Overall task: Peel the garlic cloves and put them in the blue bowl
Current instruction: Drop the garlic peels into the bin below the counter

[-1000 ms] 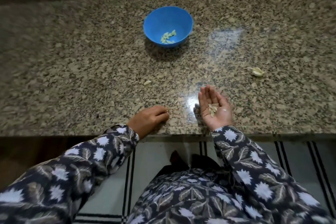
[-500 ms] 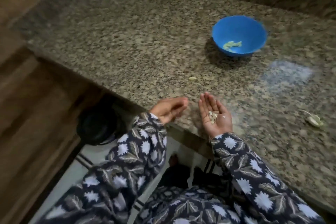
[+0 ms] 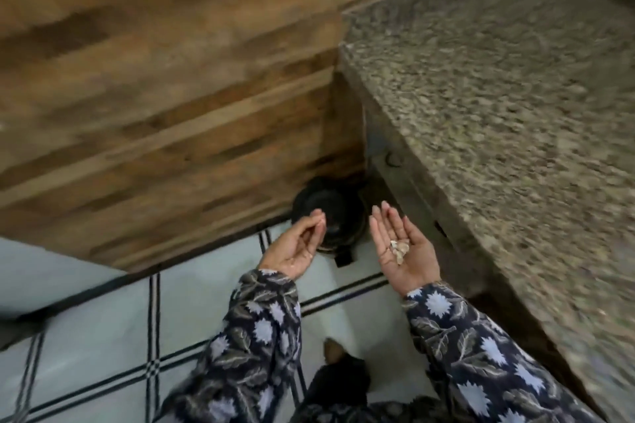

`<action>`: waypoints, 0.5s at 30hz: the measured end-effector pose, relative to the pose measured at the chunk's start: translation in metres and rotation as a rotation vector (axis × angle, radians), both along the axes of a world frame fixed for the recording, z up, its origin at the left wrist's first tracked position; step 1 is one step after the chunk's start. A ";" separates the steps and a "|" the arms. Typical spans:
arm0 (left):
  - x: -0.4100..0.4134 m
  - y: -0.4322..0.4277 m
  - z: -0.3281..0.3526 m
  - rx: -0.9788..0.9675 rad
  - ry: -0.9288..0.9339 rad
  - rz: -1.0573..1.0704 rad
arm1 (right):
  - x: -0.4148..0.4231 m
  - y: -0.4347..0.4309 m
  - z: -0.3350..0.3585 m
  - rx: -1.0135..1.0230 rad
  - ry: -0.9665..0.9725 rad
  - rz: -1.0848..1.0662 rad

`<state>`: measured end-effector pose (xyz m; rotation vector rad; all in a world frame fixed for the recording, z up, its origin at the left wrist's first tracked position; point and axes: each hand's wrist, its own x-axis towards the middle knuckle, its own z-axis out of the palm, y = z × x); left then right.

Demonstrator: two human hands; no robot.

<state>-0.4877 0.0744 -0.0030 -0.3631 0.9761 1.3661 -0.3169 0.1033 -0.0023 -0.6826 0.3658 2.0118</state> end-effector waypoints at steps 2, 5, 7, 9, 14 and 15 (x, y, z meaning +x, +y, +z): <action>-0.030 0.010 -0.007 0.003 -0.019 0.010 | -0.030 0.010 -0.002 -0.008 -0.020 0.000; -0.069 0.027 -0.021 -0.013 -0.031 0.022 | -0.061 0.020 -0.015 -0.017 -0.081 -0.030; -0.087 0.033 -0.027 -0.016 -0.032 0.019 | -0.070 0.027 -0.022 -0.065 -0.112 -0.015; -0.102 0.038 -0.035 -0.025 -0.042 0.011 | -0.074 0.035 -0.032 -0.100 -0.152 -0.034; -0.133 0.052 -0.059 -0.089 -0.046 0.078 | -0.081 0.068 -0.064 -0.182 -0.189 -0.084; -0.139 0.055 -0.063 -0.107 -0.052 0.091 | -0.084 0.075 -0.071 -0.178 -0.178 -0.091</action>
